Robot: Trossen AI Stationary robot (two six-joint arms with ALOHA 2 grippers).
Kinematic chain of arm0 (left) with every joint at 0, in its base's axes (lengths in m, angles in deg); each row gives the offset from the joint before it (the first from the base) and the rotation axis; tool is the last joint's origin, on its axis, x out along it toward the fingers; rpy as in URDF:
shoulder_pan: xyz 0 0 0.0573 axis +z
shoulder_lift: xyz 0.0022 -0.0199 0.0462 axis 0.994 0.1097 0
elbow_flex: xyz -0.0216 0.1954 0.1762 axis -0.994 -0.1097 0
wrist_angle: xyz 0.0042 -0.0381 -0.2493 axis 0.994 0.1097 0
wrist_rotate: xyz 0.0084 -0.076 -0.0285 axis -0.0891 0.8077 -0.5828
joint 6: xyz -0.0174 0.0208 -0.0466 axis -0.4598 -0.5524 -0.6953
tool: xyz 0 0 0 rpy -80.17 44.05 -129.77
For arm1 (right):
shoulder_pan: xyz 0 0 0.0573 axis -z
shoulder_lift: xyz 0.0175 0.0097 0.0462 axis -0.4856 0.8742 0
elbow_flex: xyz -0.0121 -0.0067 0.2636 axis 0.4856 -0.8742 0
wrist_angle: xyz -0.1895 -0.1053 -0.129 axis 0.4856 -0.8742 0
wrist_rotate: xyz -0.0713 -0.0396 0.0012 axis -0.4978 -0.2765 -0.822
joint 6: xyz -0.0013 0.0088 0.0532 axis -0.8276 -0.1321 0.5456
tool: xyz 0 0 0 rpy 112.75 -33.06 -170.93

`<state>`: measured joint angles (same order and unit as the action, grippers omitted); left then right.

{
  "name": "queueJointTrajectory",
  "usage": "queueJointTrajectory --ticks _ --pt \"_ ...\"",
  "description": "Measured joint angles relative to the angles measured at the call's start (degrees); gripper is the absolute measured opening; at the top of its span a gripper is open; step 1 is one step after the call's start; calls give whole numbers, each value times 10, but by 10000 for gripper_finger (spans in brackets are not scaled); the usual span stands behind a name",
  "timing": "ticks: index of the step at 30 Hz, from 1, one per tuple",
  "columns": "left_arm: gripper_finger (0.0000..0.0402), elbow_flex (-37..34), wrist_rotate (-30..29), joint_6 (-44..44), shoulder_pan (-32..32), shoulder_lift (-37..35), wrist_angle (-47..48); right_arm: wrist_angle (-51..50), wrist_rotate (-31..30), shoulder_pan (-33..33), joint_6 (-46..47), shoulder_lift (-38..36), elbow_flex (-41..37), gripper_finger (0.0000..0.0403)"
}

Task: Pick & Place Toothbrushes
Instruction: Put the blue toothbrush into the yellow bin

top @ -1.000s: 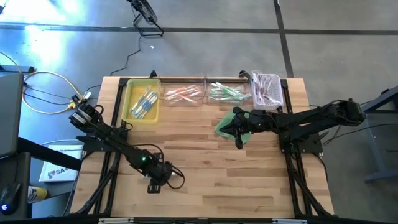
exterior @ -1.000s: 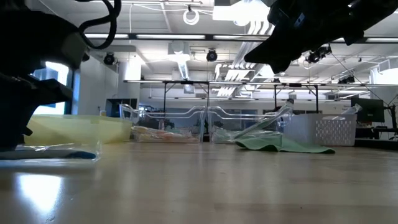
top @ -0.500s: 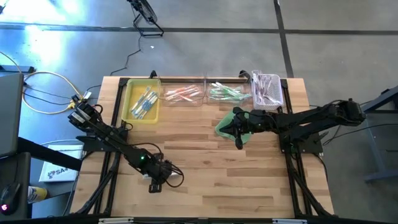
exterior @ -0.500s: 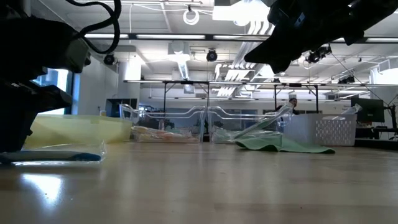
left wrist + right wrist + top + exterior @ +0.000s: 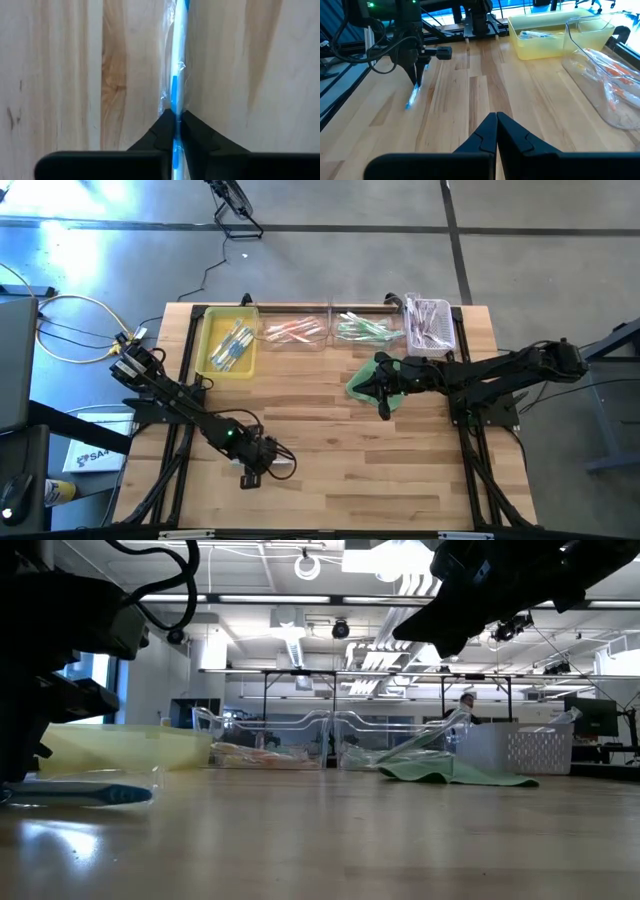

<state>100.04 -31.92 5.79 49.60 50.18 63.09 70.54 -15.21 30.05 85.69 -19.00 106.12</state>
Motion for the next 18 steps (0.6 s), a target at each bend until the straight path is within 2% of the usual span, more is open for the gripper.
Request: queueJointTrajectory --ticks 8,13,18 --pt "10 43 39 76 35 3 18 0 2 0 0 0 0 2" --pt "7 99 55 163 90 3 85 -5 5 0 0 0 0 2" --pt "6 186 58 248 146 2 182 -13 21 0 0 0 0 2"
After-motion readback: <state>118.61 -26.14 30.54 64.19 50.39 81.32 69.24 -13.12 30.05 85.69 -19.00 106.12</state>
